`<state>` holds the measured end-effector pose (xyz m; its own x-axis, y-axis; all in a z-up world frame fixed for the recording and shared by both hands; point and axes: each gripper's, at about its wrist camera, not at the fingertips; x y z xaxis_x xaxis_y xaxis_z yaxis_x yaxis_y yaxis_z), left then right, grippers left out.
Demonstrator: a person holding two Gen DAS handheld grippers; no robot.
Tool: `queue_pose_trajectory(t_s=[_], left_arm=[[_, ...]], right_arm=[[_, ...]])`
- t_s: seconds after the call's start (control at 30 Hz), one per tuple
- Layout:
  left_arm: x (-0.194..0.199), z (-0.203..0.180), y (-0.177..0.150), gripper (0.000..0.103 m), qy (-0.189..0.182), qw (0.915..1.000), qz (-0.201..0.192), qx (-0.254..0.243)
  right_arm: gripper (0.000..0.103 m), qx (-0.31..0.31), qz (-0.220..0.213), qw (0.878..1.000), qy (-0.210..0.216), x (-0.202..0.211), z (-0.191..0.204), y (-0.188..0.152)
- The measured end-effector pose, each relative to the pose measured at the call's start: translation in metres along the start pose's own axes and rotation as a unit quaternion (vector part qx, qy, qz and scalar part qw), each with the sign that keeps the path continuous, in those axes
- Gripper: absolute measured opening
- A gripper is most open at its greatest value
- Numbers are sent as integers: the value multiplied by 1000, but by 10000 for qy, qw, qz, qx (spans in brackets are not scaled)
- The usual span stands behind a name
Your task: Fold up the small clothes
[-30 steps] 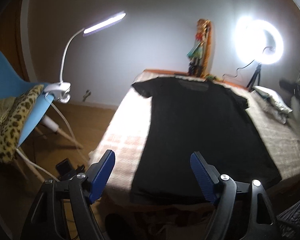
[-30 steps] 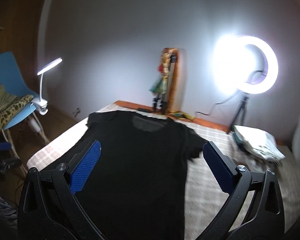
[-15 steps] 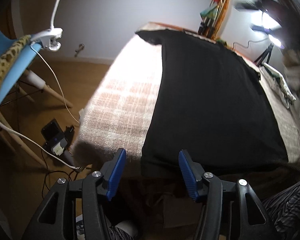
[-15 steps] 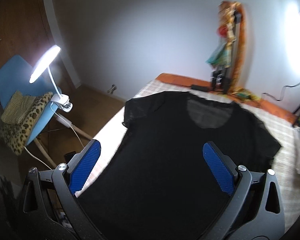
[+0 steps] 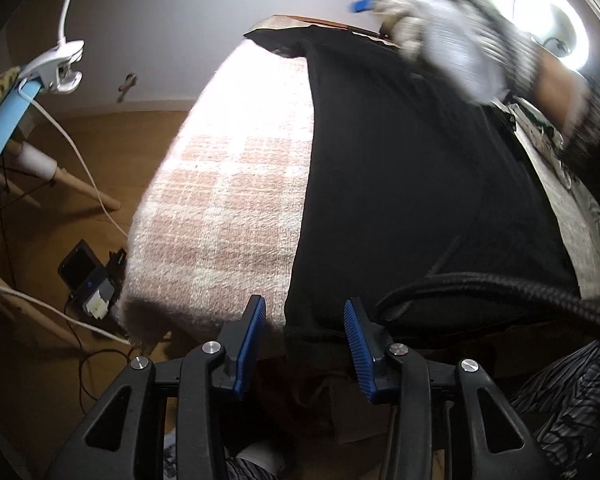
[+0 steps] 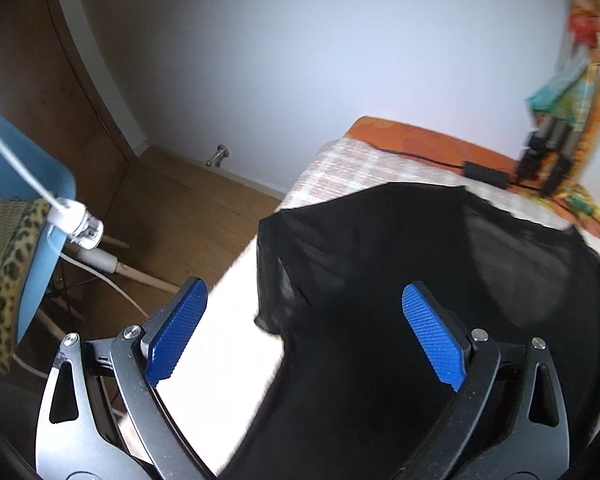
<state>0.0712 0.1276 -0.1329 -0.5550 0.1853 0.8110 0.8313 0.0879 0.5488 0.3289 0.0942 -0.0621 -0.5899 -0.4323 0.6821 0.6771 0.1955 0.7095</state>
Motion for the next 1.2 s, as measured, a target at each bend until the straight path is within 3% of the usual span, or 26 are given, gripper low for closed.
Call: queue_pose_trajectory(t_s=[0.27, 0.4, 0.53, 0.6, 0.63, 0.67, 0.7, 0.77, 0.9, 1.2], left_arm=[[-8, 11, 4, 31, -135, 9999, 12, 83], [-8, 12, 2, 29, -167, 9998, 5, 46], [-9, 12, 4, 19, -302, 9995, 52, 102], [-9, 10, 3, 15, -304, 9995, 45, 60], [-9, 9, 3, 9, -303, 9995, 54, 27], [-9, 7, 3, 7, -301, 9995, 60, 21], [-8, 7, 4, 4, -307, 9995, 55, 36], [-6, 7, 6, 1, -345, 9994, 19, 93], [1, 1, 10, 0, -391, 9991, -151, 49], [17, -25, 17, 0, -611, 9971, -429, -122]], right_arm=[[96, 285, 322, 9990, -80, -78, 27, 0], [96, 569, 521, 9964, -343, -102, 35, -3], [86, 733, 720, 9932, -549, -114, 35, -10], [81, 903, 683, 9919, -582, -112, 38, -12], [70, 938, 667, 9917, -566, -112, 39, -12], [54, 988, 631, 9915, -559, -110, 40, -11], [46, 1036, 607, 9912, -559, -109, 40, -10], [12, 1100, 594, 9903, -602, -107, 39, -8], [6, 843, 610, 9936, -443, -102, 24, -1], [5, -150, 86, 9998, -23, -55, -37, 14]])
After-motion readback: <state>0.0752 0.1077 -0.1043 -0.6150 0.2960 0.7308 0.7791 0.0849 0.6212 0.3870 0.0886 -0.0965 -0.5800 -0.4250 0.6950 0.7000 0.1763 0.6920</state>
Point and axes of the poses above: each gripper's, at about its wrist camera, not at the fingertips, and x roughly against the way its jaws point, z to its left, y to its top, and after that the axes turned 9 degrees about -z, right-handed
